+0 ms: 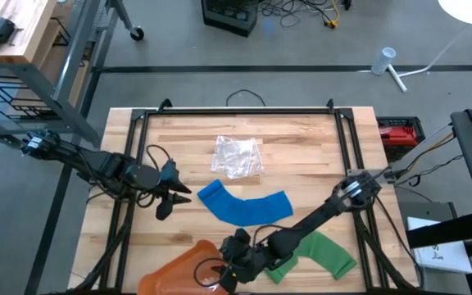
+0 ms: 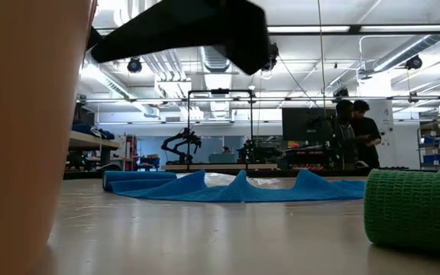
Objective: Roll bandage
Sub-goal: Move the orange bin to the top of the table
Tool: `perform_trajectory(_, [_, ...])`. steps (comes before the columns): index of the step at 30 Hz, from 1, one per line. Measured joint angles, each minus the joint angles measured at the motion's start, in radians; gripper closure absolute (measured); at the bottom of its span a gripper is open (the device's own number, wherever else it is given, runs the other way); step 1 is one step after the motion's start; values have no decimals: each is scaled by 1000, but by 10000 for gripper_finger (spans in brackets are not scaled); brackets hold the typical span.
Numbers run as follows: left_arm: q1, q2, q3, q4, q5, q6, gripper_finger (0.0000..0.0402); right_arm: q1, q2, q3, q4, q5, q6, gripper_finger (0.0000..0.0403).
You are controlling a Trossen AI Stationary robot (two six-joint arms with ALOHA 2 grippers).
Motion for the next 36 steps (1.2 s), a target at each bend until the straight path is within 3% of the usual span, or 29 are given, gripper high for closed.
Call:
perform_trajectory(9, [-80, -6, -29, 3, 0, -46, 262, -14, 126, 229, -321, 38, 112, 152])
perform_trajectory(17, [-132, -40, -31, 4, -1, -9, 262, -27, 133, 296, -457, 51, 136, 242])
perform_trajectory(28, [-155, -153, -47, 43, -18, 47, 262, -63, 114, 295, -557, -12, 92, 390])
perform_trajectory(36, [-165, -207, -176, 271, -21, 69, 262, -103, -12, 296, -710, 20, -17, 398])
